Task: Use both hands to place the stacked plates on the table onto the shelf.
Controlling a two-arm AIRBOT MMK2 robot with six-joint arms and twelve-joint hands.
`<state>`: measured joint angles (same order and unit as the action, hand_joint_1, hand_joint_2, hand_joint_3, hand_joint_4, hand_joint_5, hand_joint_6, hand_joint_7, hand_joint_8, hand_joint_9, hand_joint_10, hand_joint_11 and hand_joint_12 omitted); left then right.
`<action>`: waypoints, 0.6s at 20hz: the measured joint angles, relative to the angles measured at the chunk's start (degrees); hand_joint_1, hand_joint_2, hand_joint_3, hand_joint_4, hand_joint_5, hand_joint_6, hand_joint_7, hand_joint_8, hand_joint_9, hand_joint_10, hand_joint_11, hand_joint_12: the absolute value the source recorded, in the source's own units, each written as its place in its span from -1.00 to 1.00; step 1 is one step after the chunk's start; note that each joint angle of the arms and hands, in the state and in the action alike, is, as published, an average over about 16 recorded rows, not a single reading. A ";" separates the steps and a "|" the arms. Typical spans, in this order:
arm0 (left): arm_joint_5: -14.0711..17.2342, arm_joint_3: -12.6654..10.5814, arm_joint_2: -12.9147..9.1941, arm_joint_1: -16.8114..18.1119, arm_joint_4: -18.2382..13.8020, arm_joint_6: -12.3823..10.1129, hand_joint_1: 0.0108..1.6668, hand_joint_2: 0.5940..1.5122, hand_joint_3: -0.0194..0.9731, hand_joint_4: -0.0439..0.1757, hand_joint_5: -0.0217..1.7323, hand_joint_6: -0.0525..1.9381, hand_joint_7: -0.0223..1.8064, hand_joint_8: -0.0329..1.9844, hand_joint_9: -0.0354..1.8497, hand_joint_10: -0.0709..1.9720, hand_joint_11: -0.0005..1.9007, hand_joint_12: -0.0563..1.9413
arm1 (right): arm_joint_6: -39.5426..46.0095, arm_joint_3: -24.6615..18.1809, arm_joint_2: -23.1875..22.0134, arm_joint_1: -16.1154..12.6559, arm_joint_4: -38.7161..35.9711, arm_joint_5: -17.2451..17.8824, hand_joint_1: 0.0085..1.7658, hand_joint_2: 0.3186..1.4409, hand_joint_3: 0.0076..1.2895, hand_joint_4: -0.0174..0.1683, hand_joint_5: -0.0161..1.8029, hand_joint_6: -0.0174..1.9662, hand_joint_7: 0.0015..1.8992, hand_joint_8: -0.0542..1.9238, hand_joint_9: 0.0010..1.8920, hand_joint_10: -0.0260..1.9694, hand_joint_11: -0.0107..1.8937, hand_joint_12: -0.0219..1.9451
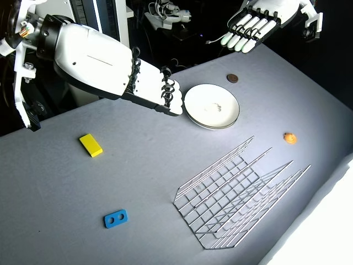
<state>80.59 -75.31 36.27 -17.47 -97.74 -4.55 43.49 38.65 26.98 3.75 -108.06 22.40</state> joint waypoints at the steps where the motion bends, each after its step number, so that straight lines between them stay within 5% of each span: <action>1: 0.02 0.00 0.00 0.04 0.06 0.01 -0.99 0.04 -0.90 -0.58 -0.95 -0.94 -0.96 -0.97 -0.94 -0.92 -0.98 -0.96 | 0.00 0.00 0.00 0.00 0.01 0.01 -0.99 0.28 -0.98 -0.81 -0.94 -0.96 -0.98 -0.93 -0.98 -0.97 -0.97 -0.96; 12: -0.46 0.17 0.00 1.09 -0.35 -0.72 -0.99 0.04 -0.91 -0.58 -0.95 -0.94 -0.95 -0.97 -0.94 -0.92 -0.98 -0.96 | -0.18 -0.36 0.35 0.01 -0.01 0.17 -0.97 0.16 -0.98 -0.80 -0.96 -0.96 -0.99 -0.93 -0.99 -0.97 -0.97 -0.96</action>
<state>80.13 -75.15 36.27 -16.38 -98.09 -5.27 43.30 38.29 27.33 3.75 -108.07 22.57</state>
